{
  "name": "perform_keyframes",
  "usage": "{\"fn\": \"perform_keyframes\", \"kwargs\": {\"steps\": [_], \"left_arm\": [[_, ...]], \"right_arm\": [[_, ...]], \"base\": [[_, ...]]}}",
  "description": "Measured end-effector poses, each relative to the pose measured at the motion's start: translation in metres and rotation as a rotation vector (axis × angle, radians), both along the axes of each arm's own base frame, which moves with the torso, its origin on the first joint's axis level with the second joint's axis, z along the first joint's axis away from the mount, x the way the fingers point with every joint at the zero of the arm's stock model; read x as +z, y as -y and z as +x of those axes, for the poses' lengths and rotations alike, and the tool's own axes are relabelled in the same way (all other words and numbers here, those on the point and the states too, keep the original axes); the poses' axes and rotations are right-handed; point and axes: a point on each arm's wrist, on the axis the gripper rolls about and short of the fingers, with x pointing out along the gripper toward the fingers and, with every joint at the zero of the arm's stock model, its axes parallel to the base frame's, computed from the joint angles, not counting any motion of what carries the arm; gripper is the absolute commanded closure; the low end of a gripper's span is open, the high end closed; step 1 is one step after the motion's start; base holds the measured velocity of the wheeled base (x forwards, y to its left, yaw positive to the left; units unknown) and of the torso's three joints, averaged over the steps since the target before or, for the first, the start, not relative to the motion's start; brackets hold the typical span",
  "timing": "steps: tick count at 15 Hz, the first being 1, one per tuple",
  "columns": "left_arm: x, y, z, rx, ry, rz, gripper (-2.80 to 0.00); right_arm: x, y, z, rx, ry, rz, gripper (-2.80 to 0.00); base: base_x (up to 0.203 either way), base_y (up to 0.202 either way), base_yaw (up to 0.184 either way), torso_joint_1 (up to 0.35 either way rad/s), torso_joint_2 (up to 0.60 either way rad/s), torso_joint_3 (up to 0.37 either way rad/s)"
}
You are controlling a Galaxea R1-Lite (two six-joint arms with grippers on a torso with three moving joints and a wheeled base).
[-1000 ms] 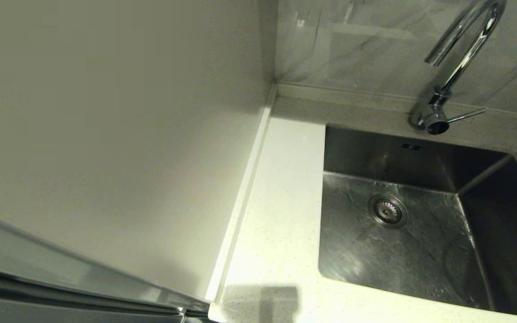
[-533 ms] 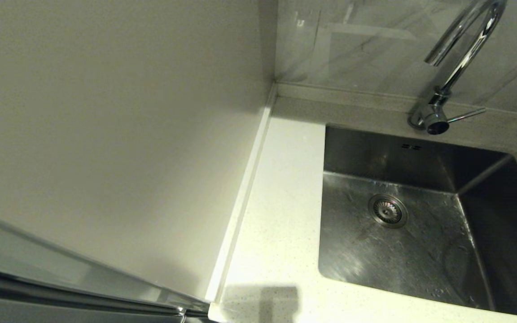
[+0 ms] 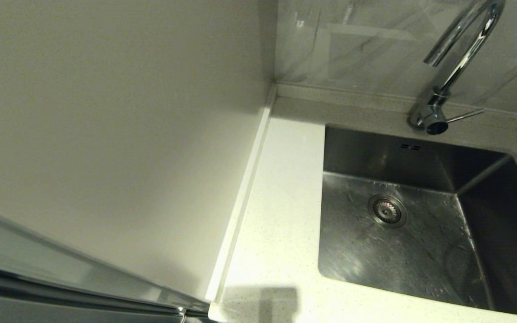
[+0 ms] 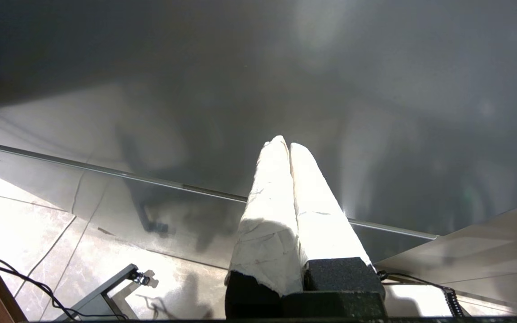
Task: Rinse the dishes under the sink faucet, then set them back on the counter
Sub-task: Put a bowl into the sink
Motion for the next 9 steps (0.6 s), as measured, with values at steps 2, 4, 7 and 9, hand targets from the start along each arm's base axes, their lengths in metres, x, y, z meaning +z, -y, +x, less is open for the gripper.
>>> {"fn": "perform_keyframes", "kwargs": {"steps": [2,4,7,9], "left_arm": [[0.0,0.0,0.0,0.0,0.0,0.0,0.0],[0.0,0.0,0.0,0.0,0.0,0.0,0.0],[0.0,0.0,0.0,0.0,0.0,0.001,0.0],[0.0,0.0,0.0,-0.001,0.0,0.0,0.0]], "right_arm": [[-0.011,-0.003,0.001,-0.005,0.062,-0.078,0.0],[-0.014,-0.009,0.004,-0.021,0.15,-0.182,0.0],[0.005,-0.026,0.001,-0.038,0.293,-0.319,0.0],[0.023,-0.038,-0.007,-0.04,0.339,-0.324,0.0]], "base": [[0.0,0.0,0.0,0.0,0.0,0.0],[0.0,0.0,0.0,0.0,0.0,0.0],[0.0,0.0,0.0,0.0,0.0,0.0],[0.0,0.0,0.0,0.0,0.0,0.0]]}}
